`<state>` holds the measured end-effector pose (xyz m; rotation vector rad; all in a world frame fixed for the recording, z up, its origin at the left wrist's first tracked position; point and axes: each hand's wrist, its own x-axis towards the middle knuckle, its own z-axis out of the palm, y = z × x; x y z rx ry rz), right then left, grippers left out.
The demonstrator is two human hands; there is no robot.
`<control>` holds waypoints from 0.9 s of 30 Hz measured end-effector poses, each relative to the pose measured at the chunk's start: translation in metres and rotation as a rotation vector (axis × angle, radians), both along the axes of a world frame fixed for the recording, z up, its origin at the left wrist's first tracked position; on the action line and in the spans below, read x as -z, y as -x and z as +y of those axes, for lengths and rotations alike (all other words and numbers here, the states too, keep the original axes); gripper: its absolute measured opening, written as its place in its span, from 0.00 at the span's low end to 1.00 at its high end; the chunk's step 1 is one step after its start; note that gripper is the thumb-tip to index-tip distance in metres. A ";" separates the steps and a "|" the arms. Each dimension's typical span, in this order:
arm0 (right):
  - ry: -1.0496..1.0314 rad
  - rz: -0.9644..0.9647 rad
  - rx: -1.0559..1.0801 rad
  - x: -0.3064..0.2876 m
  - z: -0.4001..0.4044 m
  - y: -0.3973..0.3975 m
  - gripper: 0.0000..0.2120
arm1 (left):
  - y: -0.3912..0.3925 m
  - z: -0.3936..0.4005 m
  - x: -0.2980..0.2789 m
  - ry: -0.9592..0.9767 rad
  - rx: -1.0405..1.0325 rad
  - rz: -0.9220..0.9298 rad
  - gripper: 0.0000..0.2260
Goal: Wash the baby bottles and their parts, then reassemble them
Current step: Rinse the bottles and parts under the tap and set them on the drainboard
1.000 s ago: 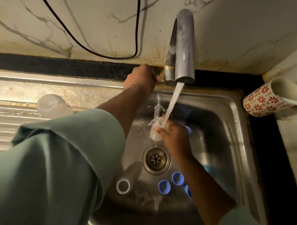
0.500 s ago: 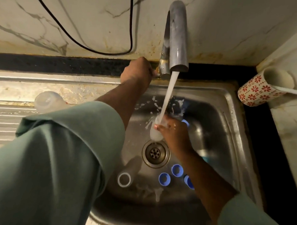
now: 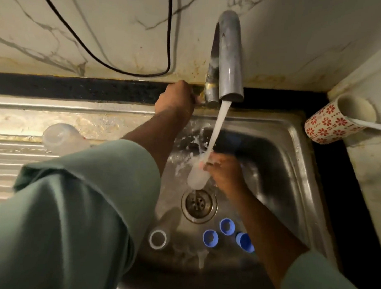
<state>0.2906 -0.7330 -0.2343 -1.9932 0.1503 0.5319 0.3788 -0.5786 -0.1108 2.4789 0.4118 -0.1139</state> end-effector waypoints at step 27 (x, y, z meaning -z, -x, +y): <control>-1.287 0.678 0.771 0.031 0.033 -0.008 0.14 | 0.010 -0.007 -0.011 0.124 -0.061 0.012 0.06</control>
